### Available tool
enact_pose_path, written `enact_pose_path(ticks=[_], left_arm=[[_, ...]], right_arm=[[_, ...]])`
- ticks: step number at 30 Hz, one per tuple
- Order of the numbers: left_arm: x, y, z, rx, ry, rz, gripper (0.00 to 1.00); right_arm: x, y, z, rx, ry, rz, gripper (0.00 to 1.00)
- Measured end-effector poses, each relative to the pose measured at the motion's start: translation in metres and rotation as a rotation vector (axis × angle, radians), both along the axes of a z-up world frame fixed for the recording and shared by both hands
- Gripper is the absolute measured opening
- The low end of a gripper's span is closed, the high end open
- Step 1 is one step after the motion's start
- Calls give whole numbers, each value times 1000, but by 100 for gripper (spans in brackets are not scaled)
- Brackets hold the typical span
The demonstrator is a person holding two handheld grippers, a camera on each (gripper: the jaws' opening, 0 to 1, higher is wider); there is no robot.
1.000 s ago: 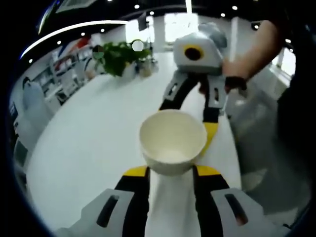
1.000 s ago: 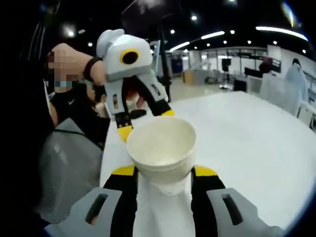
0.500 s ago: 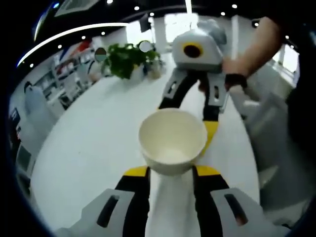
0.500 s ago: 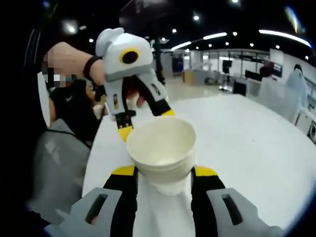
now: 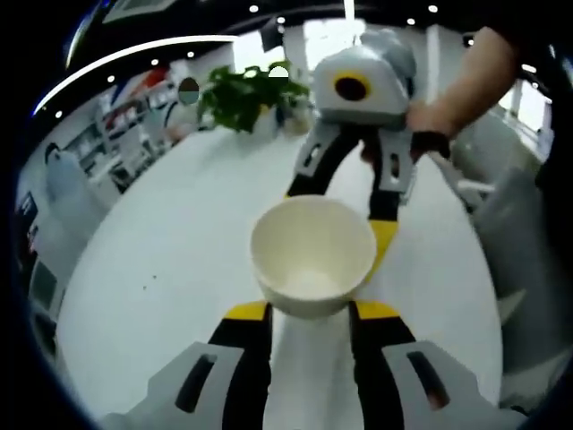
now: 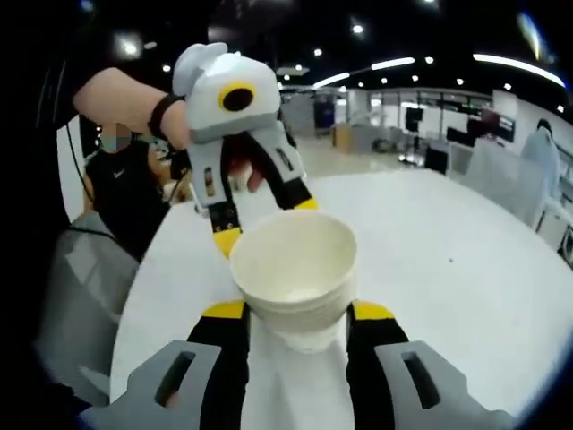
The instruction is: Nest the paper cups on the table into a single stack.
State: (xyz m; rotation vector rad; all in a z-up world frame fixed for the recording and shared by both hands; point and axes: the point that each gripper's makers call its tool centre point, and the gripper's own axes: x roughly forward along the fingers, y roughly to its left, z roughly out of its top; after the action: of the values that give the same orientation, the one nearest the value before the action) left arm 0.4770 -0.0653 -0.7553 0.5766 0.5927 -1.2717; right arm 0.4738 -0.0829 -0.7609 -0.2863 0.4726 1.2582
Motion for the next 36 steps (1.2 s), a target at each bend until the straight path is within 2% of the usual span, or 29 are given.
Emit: enact_pose_path(ticks=[6, 14, 19, 27, 31, 33, 36], left_arm=[[15, -1, -15, -3, 33, 34, 33], [23, -5, -30, 13, 59, 54, 34], [26, -7, -31, 12, 67, 65, 35], [27, -10, -31, 34, 55, 65, 36], [23, -7, -36, 62, 58, 51, 35], [22, -5, -35, 66, 60, 57, 36], [19, 4, -36, 89, 41, 66, 36]], right_arm=[[16, -1, -14, -19, 10, 10, 39], [22, -5, -30, -2, 51, -7, 39], [25, -6, -27, 20, 55, -16, 39], [26, -7, -27, 8, 33, -29, 40], [26, -13, -28, -1, 25, -58, 41], [24, -16, -27, 7, 43, -66, 41], [19, -23, -26, 2, 42, -77, 42]])
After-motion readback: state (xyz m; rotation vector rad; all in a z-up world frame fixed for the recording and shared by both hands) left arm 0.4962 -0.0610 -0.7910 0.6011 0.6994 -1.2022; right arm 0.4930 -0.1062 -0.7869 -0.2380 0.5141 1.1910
